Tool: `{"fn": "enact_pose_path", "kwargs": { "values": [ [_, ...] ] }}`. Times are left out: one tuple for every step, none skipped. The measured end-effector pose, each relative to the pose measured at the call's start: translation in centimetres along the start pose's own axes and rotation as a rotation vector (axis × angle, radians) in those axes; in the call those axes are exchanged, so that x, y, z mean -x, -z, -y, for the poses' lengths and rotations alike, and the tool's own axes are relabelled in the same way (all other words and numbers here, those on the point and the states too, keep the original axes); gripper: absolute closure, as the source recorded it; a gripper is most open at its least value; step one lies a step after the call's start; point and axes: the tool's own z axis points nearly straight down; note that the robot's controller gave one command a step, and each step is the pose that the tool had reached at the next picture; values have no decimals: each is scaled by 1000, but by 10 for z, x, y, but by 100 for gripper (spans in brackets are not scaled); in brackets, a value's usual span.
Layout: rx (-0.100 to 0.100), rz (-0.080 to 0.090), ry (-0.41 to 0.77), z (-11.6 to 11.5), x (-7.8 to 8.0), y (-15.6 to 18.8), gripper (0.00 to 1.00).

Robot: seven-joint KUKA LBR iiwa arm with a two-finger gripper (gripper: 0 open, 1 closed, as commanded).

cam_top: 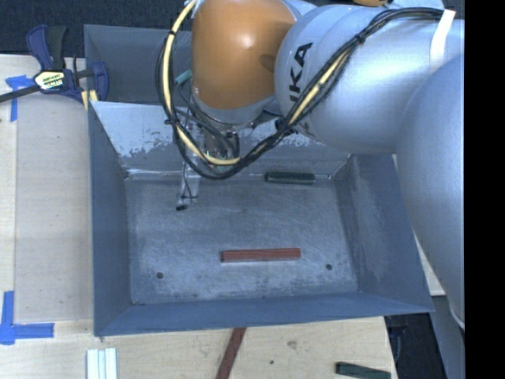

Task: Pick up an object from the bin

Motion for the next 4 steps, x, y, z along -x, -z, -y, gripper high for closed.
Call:
{"fn": "enact_pose_path", "kwargs": {
  "values": [
    [2,9,-3,1,2,5,0],
    [1,6,-104,20,-54,-153,100],
    [2,8,-105,20,-53,-153,0],
    [2,8,-106,20,-53,-153,0]
  ]
}}
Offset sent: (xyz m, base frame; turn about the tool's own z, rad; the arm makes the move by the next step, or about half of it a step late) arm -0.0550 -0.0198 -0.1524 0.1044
